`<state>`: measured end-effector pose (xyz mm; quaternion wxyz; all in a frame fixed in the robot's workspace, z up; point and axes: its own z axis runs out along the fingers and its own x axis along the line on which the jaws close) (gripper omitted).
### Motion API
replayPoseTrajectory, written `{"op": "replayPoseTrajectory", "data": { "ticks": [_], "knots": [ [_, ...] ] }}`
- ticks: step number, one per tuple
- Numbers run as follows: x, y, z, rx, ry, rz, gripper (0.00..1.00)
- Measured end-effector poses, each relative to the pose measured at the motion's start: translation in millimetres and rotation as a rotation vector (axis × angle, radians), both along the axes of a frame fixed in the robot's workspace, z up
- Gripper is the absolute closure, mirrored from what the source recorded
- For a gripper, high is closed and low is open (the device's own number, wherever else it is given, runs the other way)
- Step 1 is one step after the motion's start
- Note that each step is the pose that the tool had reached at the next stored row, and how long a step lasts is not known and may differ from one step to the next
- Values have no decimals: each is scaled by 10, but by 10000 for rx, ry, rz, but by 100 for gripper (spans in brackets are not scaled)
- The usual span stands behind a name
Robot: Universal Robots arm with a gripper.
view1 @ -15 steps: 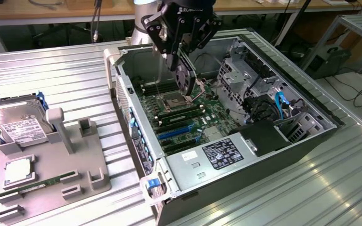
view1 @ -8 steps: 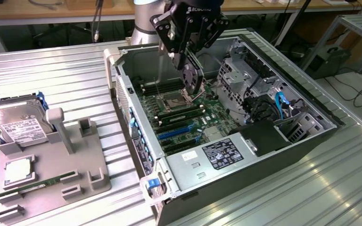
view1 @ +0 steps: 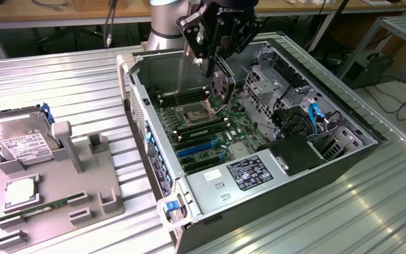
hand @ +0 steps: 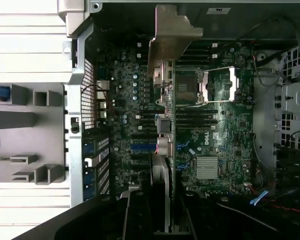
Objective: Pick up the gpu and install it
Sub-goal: 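Pick up the gpu and move the gpu toward the slot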
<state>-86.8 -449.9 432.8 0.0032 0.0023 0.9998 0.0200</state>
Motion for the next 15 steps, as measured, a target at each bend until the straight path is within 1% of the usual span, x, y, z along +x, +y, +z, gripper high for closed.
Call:
{"op": "replayPoseTrajectory", "data": {
  "ticks": [7,15],
  "knots": [
    [176,0,0,0,0,-1,73],
    [331,0,0,0,0,-1,73]
  ]
}}
